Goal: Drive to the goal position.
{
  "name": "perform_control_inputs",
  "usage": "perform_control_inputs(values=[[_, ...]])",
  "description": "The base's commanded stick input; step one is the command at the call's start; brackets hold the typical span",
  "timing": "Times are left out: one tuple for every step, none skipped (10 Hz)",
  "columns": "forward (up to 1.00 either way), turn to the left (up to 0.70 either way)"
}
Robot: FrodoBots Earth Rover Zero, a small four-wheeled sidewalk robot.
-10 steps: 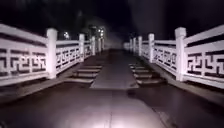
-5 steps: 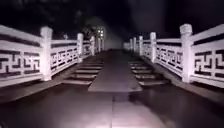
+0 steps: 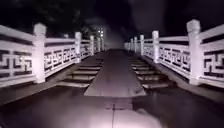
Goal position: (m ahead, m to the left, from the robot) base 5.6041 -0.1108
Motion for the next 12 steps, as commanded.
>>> perform_control_inputs(values=[[0.70,0.00],[0.70,0.00],[0.70,0.00],[0.70,0.00],[0.70,0.00],[0.70,0.00],[0.70,0.00],[0.70,0.00],[0.70,0.00],[0.70,0.00],[0.70,0.00],[0.70,0.00]])
